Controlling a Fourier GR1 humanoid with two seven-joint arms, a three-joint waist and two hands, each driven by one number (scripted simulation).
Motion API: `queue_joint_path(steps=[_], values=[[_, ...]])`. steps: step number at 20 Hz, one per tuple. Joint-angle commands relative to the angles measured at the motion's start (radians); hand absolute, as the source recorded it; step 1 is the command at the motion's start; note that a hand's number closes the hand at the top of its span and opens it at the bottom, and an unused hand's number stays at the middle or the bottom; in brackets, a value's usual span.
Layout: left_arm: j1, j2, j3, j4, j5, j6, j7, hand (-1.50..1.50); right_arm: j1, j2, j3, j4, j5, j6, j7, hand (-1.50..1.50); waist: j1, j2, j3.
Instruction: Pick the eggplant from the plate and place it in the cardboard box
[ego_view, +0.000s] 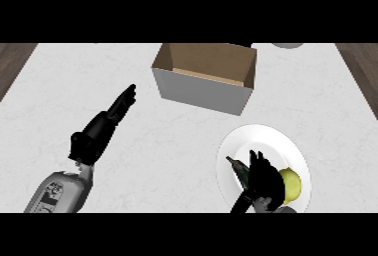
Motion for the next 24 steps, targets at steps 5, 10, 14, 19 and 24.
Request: queue_joint_path(steps=[5, 10, 14, 19, 24], values=[[-0.009, -0.008, 0.048, -0.009, 0.001, -0.045, 0.028, 0.0, 0.052, -0.026, -0.016, 0.04, 0.032, 0.009, -0.01, -1.5, -0.003, 0.001, 0.001], [0.017, -0.019, 0.05, -0.038, -0.018, -0.04, 0.013, 0.0, -0.013, -0.025, -0.048, 0.13, 0.038, 0.008, -0.068, 1.5, 0.002, 0.002, 0.001], [-0.015, -0.084, -0.003, 0.013, -0.075, -0.007, 0.002, 0.0, -0.086, 0.023, 0.051, 0.135, 0.101, -0.02, -0.057, 1.5, 0.001, 0.003, 0.001], [-0.026, -0.071, -0.015, -0.005, -0.053, -0.044, 0.014, 0.0, -0.353, 0.024, 0.322, 0.136, 0.109, -0.117, -0.07, 1.5, 0.084, 0.012, 0.002], [-0.017, -0.077, -0.01, 0.009, -0.05, -0.05, 0.004, 0.0, -0.566, 0.024, 0.435, 0.307, 0.078, -0.287, 0.006, 1.5, 0.073, 0.012, 0.001]])
